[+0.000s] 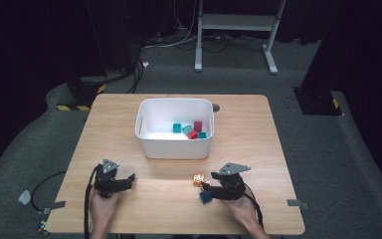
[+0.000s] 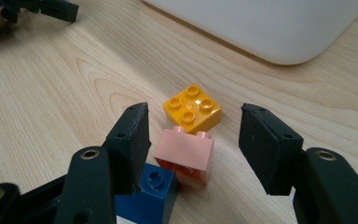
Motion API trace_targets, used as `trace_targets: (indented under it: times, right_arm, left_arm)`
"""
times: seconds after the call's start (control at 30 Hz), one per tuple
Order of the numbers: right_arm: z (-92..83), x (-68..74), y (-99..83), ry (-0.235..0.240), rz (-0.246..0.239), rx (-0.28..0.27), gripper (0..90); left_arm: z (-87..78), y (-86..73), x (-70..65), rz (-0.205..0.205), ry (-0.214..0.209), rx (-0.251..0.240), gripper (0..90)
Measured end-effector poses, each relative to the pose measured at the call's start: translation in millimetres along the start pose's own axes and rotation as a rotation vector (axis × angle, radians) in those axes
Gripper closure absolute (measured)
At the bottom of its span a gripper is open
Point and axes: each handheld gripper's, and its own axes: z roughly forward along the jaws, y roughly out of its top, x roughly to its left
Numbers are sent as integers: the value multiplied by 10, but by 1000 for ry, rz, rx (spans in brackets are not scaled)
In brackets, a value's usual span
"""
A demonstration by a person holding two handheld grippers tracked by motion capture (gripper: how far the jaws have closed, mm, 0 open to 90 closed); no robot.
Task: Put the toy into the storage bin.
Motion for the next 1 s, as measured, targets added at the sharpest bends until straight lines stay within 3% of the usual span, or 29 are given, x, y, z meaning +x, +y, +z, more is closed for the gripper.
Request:
trace_targets:
  times: [0.5, 0.63, 0.83, 1.0]
  right_arm:
    - [150, 6, -45, -40, -12, 57, 453]
    - [145, -25, -49, -53, 2, 58, 485]
    - [163, -43, -67, -81, -19, 75, 563]
    - [157, -45, -68, -91, -27, 71, 579]
  left_arm:
    - [0, 0, 0, 0, 0, 0, 144]
    - [0, 0, 0, 0, 0, 0, 144]
    - [0, 0, 0, 0, 0, 0, 144]
    - [0, 0, 0, 0, 0, 0, 144]
